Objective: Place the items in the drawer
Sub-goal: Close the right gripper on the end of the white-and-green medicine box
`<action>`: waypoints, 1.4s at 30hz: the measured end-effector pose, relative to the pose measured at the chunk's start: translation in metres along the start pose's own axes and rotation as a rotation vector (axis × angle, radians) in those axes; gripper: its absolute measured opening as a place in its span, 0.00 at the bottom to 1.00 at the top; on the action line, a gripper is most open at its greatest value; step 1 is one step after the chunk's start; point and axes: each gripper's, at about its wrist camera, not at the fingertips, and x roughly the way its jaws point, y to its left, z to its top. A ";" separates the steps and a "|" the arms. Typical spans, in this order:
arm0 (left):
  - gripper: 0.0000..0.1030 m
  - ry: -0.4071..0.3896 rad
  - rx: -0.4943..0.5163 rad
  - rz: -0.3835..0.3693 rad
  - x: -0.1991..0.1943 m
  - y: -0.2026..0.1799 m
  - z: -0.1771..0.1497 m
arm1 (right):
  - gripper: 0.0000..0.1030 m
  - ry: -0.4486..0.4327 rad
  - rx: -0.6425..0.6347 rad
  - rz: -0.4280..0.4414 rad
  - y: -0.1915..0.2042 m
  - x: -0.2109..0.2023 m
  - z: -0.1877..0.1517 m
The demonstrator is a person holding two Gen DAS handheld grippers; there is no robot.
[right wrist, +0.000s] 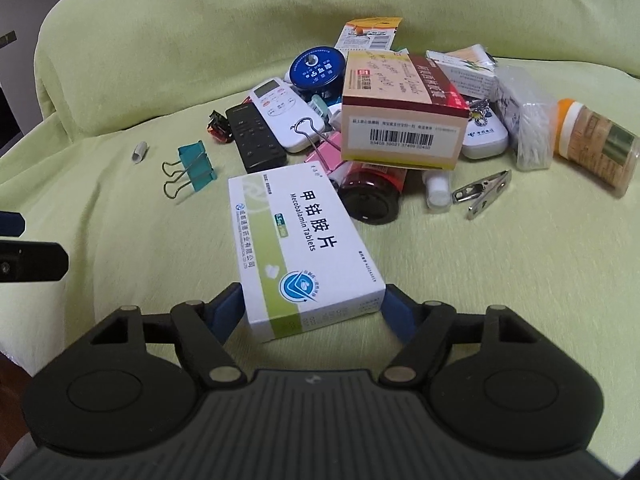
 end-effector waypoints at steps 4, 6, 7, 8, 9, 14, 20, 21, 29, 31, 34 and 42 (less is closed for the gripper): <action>0.99 0.002 -0.002 -0.003 0.000 0.000 -0.001 | 0.70 0.012 -0.050 -0.031 0.002 -0.015 -0.004; 0.99 0.004 -0.002 -0.008 0.000 0.000 -0.002 | 0.70 0.017 -0.056 -0.051 0.000 -0.024 -0.004; 0.99 0.006 -0.002 -0.011 0.001 -0.001 -0.003 | 0.71 0.026 -0.061 -0.048 -0.002 -0.028 -0.004; 0.99 0.008 -0.002 -0.015 0.001 -0.002 -0.003 | 0.72 0.044 -0.061 -0.042 -0.004 -0.031 -0.004; 0.99 0.008 -0.002 -0.019 0.001 -0.003 -0.003 | 0.78 0.062 -0.052 -0.033 -0.007 -0.034 -0.003; 0.99 0.008 0.004 -0.027 0.001 -0.006 -0.004 | 0.88 0.063 0.239 0.092 -0.039 -0.052 -0.004; 0.99 0.014 0.003 -0.025 0.004 -0.007 -0.003 | 0.81 0.107 0.756 0.275 -0.085 -0.037 -0.023; 0.99 0.015 0.002 -0.025 0.004 -0.007 -0.003 | 0.77 0.115 0.799 0.293 -0.086 -0.032 -0.026; 0.99 0.026 0.002 -0.026 0.008 -0.008 -0.002 | 0.38 0.097 0.833 0.258 -0.075 -0.009 -0.030; 0.99 0.025 0.005 -0.027 0.008 -0.009 -0.003 | 0.34 0.082 0.800 0.245 -0.073 -0.007 -0.029; 0.99 0.024 0.003 -0.023 0.008 -0.007 -0.003 | 0.31 0.043 0.668 0.221 -0.066 -0.015 -0.024; 0.99 0.022 -0.009 -0.013 0.008 -0.003 -0.002 | 0.30 -0.082 -0.023 -0.096 -0.009 -0.049 -0.006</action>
